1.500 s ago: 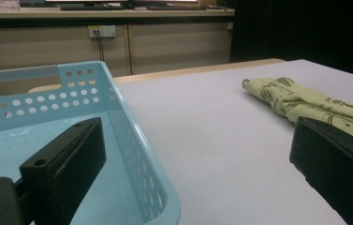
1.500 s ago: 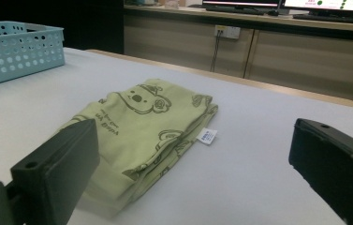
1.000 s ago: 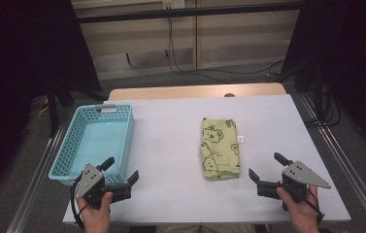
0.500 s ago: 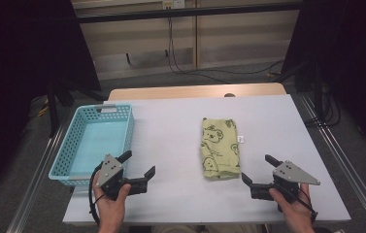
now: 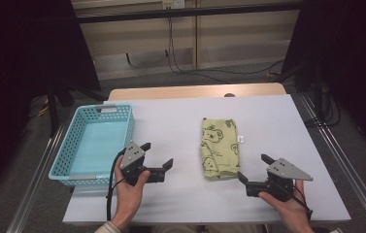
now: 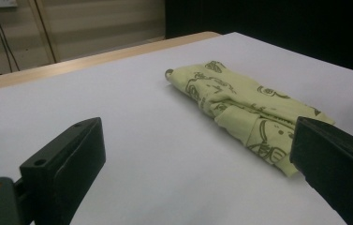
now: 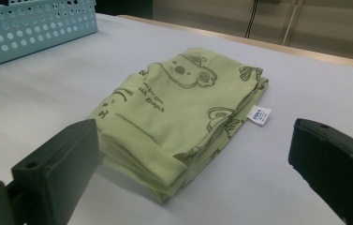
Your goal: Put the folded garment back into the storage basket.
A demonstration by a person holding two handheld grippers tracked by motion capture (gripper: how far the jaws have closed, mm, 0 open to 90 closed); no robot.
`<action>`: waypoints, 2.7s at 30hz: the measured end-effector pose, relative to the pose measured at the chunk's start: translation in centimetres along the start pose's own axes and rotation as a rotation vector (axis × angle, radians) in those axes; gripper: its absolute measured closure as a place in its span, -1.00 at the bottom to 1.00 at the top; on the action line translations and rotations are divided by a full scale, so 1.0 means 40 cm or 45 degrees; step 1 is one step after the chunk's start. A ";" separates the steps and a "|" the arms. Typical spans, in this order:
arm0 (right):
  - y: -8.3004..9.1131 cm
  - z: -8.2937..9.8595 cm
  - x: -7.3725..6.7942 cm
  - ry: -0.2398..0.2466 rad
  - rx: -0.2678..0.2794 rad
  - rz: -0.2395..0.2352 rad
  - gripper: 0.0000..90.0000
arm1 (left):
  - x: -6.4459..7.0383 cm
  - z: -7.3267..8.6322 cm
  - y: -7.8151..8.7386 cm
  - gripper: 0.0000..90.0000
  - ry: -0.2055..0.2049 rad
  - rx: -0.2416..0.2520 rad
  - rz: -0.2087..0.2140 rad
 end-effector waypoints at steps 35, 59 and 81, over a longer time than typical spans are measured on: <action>-0.074 -0.065 0.005 -0.074 -0.085 -0.040 -0.95 | 0.007 -0.107 -0.170 -0.95 -0.001 0.001 0.082; -0.117 -0.078 0.039 -0.055 -0.282 -0.042 -0.88 | -0.025 -0.145 -0.314 -0.94 0.019 -0.041 0.095; -0.170 -0.070 0.076 -0.145 -0.546 -0.068 -0.87 | -0.040 -0.154 -0.419 -0.92 0.000 -0.084 0.045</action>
Point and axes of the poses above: each handheld gripper's, and its own axes: y roughly backward along the jaws, z roughly out of its underside, x roughly to its right, the point moved 3 cm from there along -y, roughly forward along the jaws, and after that the axes turned 4 degrees about -x, right-handed, at the moved point
